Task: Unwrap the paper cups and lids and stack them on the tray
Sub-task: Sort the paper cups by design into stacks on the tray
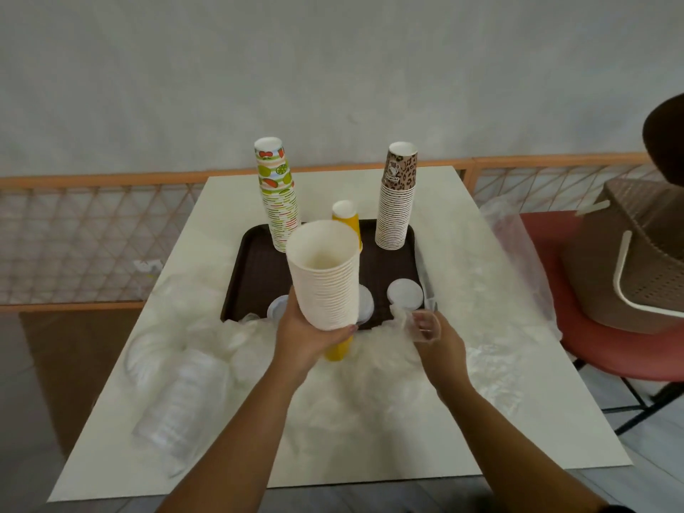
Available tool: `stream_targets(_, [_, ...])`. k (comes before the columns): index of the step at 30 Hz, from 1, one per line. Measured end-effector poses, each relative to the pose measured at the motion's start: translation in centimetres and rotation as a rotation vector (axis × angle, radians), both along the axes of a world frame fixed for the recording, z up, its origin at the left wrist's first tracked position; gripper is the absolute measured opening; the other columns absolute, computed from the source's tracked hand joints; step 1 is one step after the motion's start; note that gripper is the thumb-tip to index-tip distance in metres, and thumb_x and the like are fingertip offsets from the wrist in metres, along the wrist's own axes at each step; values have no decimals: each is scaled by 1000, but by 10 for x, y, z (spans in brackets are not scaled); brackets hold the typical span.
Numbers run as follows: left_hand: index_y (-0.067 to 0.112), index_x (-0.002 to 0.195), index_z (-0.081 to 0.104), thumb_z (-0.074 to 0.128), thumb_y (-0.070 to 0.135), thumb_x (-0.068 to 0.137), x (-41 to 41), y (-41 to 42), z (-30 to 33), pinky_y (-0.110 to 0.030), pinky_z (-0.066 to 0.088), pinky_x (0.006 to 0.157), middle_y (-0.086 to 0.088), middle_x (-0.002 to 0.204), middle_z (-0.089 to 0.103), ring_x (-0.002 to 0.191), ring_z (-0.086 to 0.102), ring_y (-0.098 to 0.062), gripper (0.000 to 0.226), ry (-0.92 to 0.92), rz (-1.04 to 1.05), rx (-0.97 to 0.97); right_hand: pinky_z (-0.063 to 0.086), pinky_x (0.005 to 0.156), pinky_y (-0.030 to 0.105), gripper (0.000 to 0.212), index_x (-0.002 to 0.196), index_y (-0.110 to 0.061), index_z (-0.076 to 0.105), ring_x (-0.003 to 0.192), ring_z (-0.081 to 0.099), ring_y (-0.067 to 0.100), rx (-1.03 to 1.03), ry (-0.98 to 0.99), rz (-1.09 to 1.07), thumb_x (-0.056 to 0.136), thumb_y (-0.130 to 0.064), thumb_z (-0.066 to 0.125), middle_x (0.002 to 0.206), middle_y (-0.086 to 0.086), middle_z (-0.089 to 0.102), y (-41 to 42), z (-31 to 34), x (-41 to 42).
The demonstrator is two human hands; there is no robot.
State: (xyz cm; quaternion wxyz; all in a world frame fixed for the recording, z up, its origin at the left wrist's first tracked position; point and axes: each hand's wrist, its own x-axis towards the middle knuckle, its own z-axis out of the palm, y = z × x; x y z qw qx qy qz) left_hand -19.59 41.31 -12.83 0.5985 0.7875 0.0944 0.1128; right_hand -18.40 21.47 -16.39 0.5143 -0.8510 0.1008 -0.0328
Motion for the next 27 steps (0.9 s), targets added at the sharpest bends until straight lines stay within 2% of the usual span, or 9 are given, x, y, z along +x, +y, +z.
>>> stream_targets(4, [25,117,45,93,11,47,-5,5,-23,-37,50,92,14,107,57,112,55,-20,86,13,46,-21,52,83,30,8,97,-27,62,89,63,11,60,-66,-30,90,-25,62,94,-7,67,0,15,3])
stream_targets(7, [19,125,44,93,14,48,1,5,-30,-36,49,94,8,113,54,112,53,-17,91,9,56,10,52,84,32,8,96,-28,61,89,63,12,68,-88,-36,90,-24,61,95,-6,67,2,25,3])
stream_targets(11, [18,132,37,93,19,50,5,4,-31,-24,45,89,22,108,46,110,46,-8,100,7,66,83,53,85,33,8,98,-28,60,90,63,14,89,-83,-59,90,-25,61,97,-5,67,2,31,2])
stream_targets(14, [16,131,32,93,23,48,-4,-2,-34,-29,49,90,7,119,45,111,47,-12,103,4,176,64,52,82,29,10,99,-27,60,88,62,11,157,-95,-96,90,-24,63,96,-8,66,-1,40,1])
stream_targets(16, [15,112,38,86,37,56,-25,-17,-32,-36,52,87,-2,110,45,102,50,-20,77,2,367,-3,50,76,24,12,99,-27,60,85,61,6,193,-125,-120,89,-20,63,93,-11,64,-6,48,1])
stream_targets(19, [17,86,39,57,56,70,-70,-58,-11,-32,42,69,-2,81,43,75,46,-20,46,250,333,-483,49,73,24,21,97,-25,60,80,61,9,340,-171,-185,87,-6,62,90,-9,64,-22,65,5])
stream_targets(21, [12,87,49,52,63,67,-82,-79,6,-33,43,63,-7,73,56,64,55,-21,55,627,122,-917,48,70,22,19,100,-18,62,74,58,8,463,-226,-209,89,-3,56,86,-5,63,-33,81,6])
stream_targets(24, [0,122,44,47,77,69,-71,-96,12,-47,50,86,-22,105,68,93,67,-35,94,928,-249,-1154,40,60,10,12,90,-8,57,64,54,-3,450,-314,-222,89,1,49,81,-4,57,-54,111,-4])
stream_targets(27, [0,141,26,50,80,60,-43,-113,27,-55,46,94,-25,122,60,101,66,-36,116,821,-324,-1233,32,74,19,14,79,-6,55,88,55,31,391,-423,-170,76,6,63,84,8,55,-81,130,-17])
